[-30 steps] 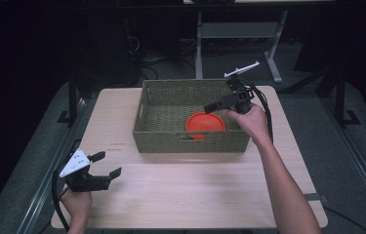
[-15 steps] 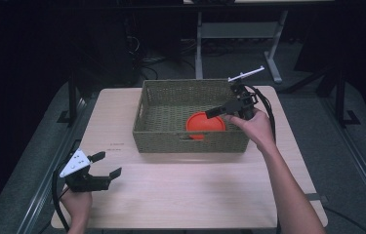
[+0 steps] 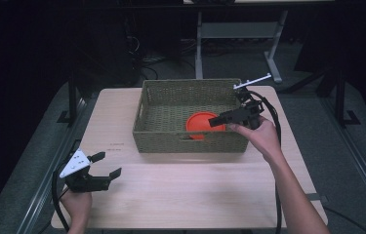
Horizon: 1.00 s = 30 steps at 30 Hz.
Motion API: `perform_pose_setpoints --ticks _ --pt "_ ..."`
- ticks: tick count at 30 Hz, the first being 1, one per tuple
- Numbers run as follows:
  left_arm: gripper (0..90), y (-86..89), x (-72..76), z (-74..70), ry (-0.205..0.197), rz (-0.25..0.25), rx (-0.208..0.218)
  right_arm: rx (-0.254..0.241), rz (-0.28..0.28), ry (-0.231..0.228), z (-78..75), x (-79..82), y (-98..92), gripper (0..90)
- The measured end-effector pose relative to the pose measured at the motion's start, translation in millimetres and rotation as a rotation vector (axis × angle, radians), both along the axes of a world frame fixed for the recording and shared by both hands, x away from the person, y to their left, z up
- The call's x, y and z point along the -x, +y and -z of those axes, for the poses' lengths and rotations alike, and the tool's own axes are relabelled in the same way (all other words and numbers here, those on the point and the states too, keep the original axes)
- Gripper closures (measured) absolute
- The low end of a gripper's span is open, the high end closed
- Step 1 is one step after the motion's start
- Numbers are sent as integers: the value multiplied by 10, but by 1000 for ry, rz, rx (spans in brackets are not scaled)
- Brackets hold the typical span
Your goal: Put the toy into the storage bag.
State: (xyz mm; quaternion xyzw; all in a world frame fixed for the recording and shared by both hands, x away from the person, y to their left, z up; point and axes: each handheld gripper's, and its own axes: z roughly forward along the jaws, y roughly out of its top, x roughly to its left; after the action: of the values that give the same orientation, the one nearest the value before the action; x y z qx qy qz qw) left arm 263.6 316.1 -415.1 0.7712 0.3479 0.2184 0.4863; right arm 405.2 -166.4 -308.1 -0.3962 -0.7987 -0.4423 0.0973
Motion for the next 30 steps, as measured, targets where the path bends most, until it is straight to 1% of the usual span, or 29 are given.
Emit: perform_pose_setpoints --ticks 1,3,11,18,26,27,29,30 --pt "127 -1 1 0 0 0 2 -2 -6 -10 7 14 -10 193" --pt "126 -1 3 -2 0 0 -1 -5 -4 -6 12 52 -24 192" --pt "126 -4 3 0 1 2 -2 -25 -9 -20 66 176 -110 187" --pt "127 -6 9 -1 0 1 -3 -25 -9 -23 102 265 -165 181" --pt "126 -7 14 -2 0 2 -3 -33 -17 -35 133 371 -203 180" --pt "126 -6 14 -2 0 2 -4 -34 -25 -42 144 383 -209 178" --pt "126 -7 14 -2 1 3 -4 -34 -25 -35 152 404 -211 178" --pt "126 -8 16 -3 1 4 -7 -35 -25 -38 162 414 -214 178"
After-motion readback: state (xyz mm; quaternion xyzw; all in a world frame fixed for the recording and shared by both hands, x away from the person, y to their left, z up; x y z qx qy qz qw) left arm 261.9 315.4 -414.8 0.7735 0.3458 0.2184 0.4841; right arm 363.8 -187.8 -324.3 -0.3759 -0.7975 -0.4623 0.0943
